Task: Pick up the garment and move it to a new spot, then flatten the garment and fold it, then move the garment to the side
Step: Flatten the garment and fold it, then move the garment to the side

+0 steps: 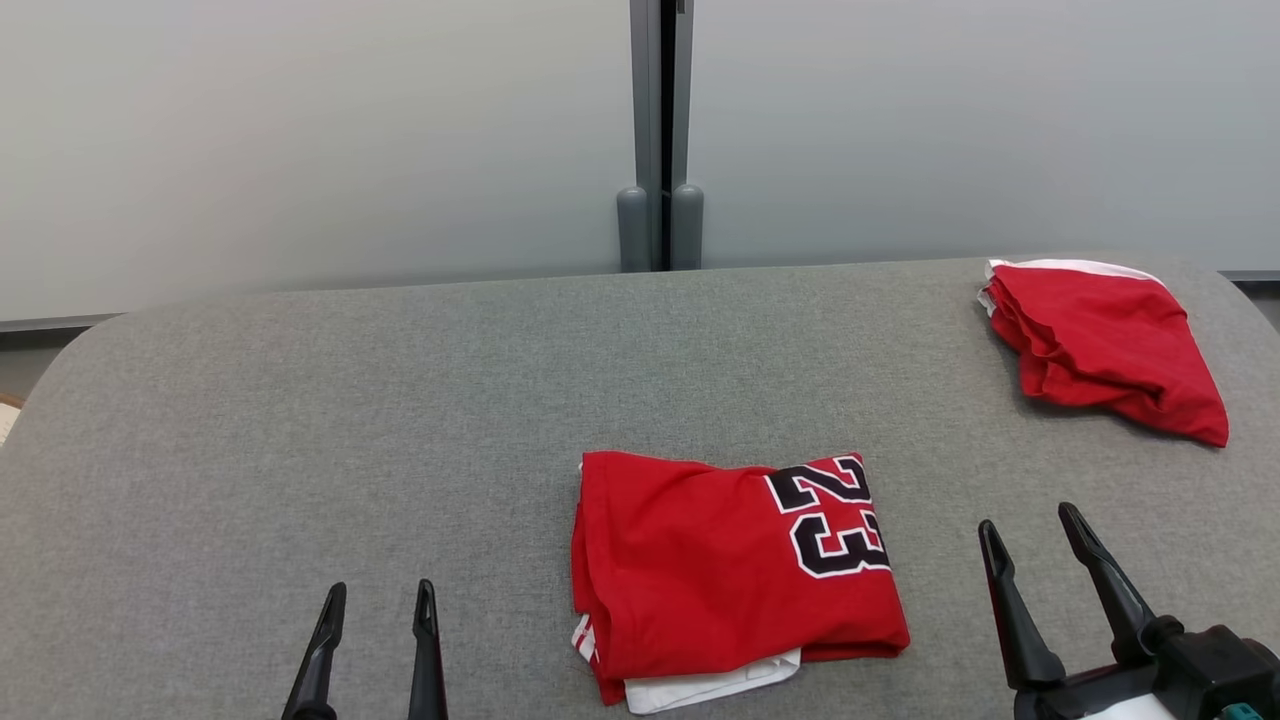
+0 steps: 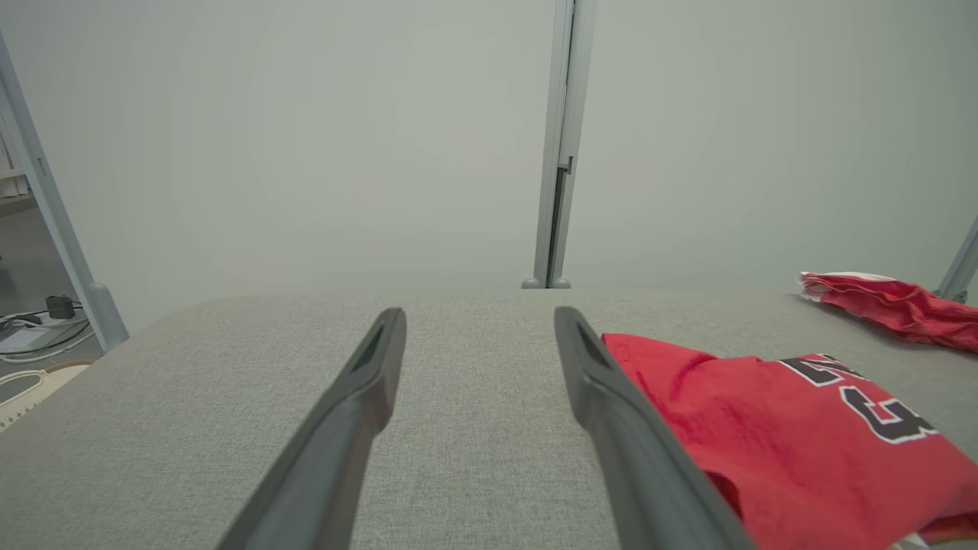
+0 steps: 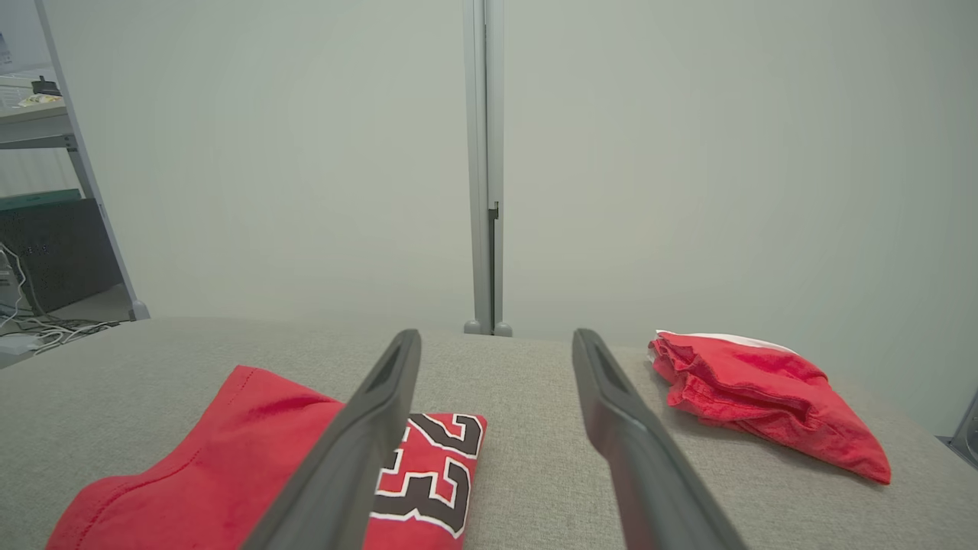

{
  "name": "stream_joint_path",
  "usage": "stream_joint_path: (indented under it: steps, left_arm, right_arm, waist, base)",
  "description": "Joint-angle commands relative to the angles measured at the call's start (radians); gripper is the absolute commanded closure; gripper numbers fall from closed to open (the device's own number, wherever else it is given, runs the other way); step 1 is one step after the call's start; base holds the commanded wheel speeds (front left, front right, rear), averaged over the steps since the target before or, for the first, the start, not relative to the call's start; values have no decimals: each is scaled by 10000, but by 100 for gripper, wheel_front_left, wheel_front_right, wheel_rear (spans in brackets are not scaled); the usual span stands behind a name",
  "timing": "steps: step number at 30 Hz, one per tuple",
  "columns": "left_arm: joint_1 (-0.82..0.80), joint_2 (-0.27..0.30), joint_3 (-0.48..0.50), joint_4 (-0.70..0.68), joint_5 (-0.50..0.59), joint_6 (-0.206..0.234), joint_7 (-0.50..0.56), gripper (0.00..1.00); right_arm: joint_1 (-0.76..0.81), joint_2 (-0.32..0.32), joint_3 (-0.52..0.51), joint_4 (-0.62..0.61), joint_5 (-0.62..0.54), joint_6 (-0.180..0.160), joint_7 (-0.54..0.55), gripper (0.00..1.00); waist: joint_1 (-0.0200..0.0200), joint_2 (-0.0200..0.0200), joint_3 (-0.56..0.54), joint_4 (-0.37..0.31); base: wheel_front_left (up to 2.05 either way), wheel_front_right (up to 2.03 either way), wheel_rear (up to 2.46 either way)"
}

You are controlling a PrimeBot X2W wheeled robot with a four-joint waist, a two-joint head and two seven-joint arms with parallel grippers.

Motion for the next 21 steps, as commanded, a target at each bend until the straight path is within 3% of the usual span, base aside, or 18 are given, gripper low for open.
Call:
stream_joint_path:
  steps: [1,12,17,21]
  left_arm:
    - [-94,31,-5,6,95,22,-13,0]
    - [-269,29,-218,14,73,76,-13,0]
    - [-459,30,-363,37,58,-30,-14,0]
    - [-816,29,-555,-57,83,-81,-13,0]
  right_arm:
    - [90,-25,-8,30,41,-6,-47,0]
    - [-235,-114,225,490,474,-6,-47,0]
    - [-842,-325,935,1522,2013,-6,-34,0]
    - [-1876,-1141,2123,2591,4050,-6,115,0]
  waist:
    - [0,0,-9,19]
    - [0,0,165,207]
    - [0,0,400,329]
    - [0,0,919,538]
  base:
    - [0,0,0]
    - [0,0,0]
    - [0,0,0]
    - [0,0,0]
